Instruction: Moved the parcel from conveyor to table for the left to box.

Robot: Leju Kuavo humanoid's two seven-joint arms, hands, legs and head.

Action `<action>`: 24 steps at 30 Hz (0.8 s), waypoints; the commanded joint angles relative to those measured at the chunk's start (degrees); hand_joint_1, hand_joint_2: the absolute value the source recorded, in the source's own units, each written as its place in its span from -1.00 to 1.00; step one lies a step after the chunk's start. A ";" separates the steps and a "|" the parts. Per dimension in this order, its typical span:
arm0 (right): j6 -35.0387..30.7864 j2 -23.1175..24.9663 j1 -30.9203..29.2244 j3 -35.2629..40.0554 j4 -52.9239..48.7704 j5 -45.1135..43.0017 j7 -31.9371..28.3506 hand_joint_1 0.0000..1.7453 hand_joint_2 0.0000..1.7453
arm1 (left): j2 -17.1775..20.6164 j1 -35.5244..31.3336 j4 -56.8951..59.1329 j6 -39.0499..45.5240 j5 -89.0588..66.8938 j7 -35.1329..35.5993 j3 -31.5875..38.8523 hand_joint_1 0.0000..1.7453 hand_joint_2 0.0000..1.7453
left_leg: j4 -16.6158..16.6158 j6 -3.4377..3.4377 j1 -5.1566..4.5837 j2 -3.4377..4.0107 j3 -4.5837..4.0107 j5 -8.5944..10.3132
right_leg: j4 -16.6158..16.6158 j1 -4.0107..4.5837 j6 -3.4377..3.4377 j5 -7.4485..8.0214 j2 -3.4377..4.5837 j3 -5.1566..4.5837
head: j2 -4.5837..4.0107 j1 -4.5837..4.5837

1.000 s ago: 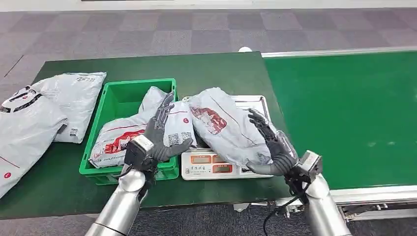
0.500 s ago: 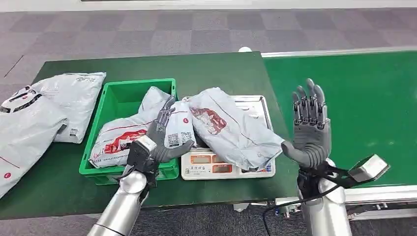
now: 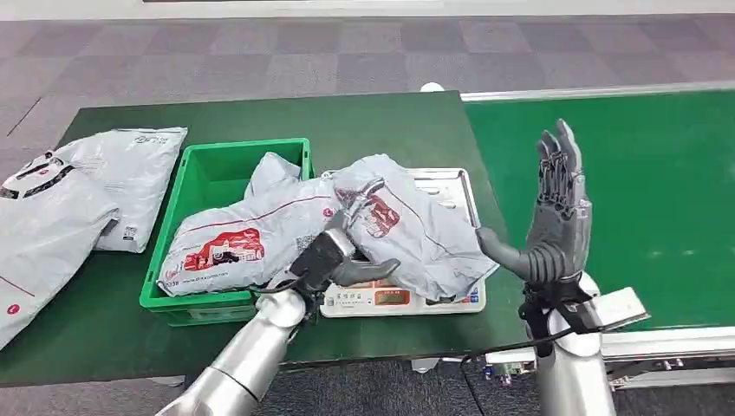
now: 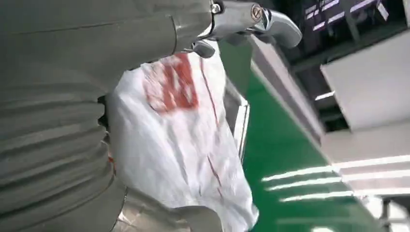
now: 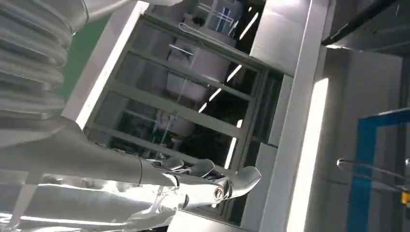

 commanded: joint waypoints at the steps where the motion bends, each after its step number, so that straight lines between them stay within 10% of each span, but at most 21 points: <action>1: -0.69 0.93 -6.15 2.60 6.50 1.13 1.00 -1.00 1.00 | -0.11 -9.15 11.31 -5.94 12.30 8.38 -30.57 -1.00 1.00 | -0.01 -0.04 0.05 0.03 0.08 -0.03 | -0.03 0.05 -0.06 -0.01 0.05 0.09 | -0.02 0.00; 10: -0.89 0.43 -6.48 2.28 7.39 1.80 1.63 -1.00 1.00 | -0.11 -11.29 15.63 2.01 12.74 17.91 -44.55 -1.00 1.00 | -0.16 -0.07 0.08 0.20 0.31 -0.05 | -0.22 0.08 -0.09 0.04 0.26 0.27 | 0.00 0.00; 20: -1.11 0.29 -6.22 2.17 7.43 2.02 1.69 -1.00 1.00 | -0.11 -11.82 17.15 4.62 10.24 23.60 -46.84 -1.00 1.00 | -0.11 -0.07 0.09 0.24 0.22 -0.06 | -0.15 0.09 -0.08 0.04 0.28 0.18 | -0.02 0.00; 24: -1.76 0.52 -5.01 2.49 6.08 2.91 1.84 -1.00 1.00 | -0.11 -12.49 21.91 18.21 6.86 27.05 -44.61 -1.00 1.00 | -0.11 -0.06 0.07 0.23 0.22 -0.06 | -0.14 0.07 -0.07 0.03 0.27 0.17 | 0.00 0.00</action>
